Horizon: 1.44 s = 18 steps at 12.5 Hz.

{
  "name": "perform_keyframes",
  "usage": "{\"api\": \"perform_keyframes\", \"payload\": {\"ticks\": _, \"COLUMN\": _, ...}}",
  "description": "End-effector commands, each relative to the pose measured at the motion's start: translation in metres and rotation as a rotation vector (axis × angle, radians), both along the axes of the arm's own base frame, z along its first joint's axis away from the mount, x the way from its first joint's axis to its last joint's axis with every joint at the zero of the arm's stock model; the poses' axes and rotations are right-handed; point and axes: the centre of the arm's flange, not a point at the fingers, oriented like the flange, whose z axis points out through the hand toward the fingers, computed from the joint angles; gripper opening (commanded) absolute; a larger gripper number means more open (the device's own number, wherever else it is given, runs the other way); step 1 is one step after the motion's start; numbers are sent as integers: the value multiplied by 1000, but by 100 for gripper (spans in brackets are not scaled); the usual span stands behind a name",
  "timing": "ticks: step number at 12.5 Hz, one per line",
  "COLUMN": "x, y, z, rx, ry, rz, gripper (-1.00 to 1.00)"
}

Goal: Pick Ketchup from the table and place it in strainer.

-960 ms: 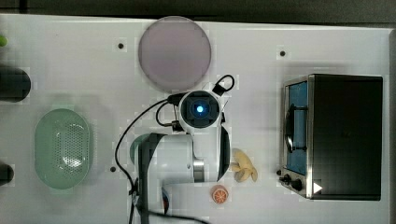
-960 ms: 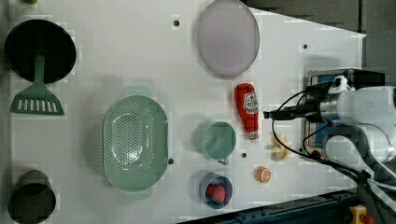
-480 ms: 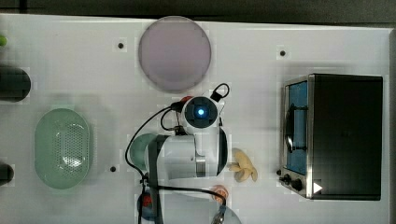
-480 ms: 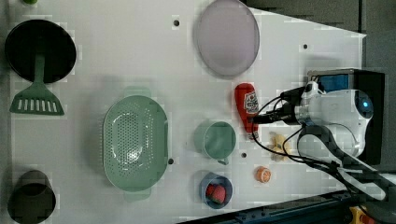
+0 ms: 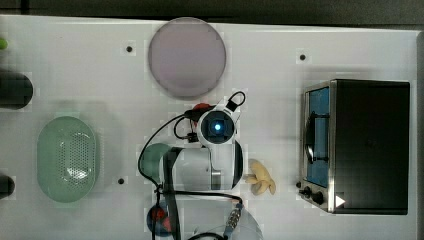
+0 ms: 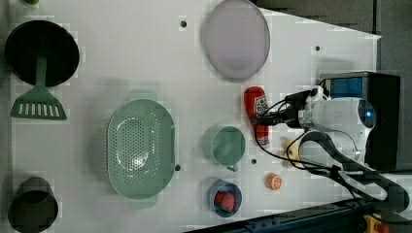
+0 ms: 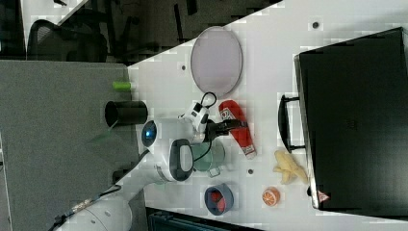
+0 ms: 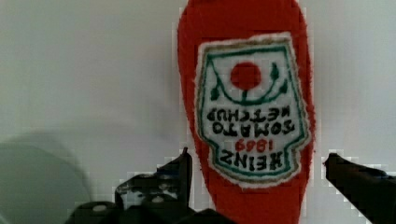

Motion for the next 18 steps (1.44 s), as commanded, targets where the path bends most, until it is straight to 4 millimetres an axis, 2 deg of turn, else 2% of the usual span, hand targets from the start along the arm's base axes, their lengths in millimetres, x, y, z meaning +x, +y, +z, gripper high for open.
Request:
{"api": "perform_keyframes", "payload": {"ticks": 1, "x": -1, "y": 3, "z": -3, "rx": 6, "ry": -4, "rz": 31, "gripper": 43}}
{"api": "perform_keyframes", "payload": {"ticks": 2, "x": 1, "y": 3, "z": 0, "rx": 6, "ry": -11, "rz": 32, "gripper": 21}}
{"api": "perform_keyframes", "payload": {"ticks": 4, "x": 7, "y": 1, "z": 15, "rx": 1, "ry": -41, "rz": 29, "gripper": 18}}
{"api": "perform_keyframes", "payload": {"ticks": 5, "x": 12, "y": 0, "z": 29, "rx": -3, "ry": -66, "rz": 28, "gripper": 18}}
{"api": "perform_keyframes", "payload": {"ticks": 9, "x": 20, "y": -8, "z": 110, "rx": -36, "ry": -83, "rz": 19, "gripper": 18}}
{"api": "perform_keyframes", "payload": {"ticks": 13, "x": 21, "y": -15, "z": 208, "rx": -70, "ry": -71, "rz": 3, "gripper": 18}}
{"api": "perform_keyframes", "payload": {"ticks": 15, "x": 15, "y": -9, "z": 247, "rx": -81, "ry": -30, "rz": 7, "gripper": 18}}
{"api": "perform_keyframes", "payload": {"ticks": 18, "x": 6, "y": 18, "z": 289, "rx": -81, "ry": 4, "rz": -31, "gripper": 18}}
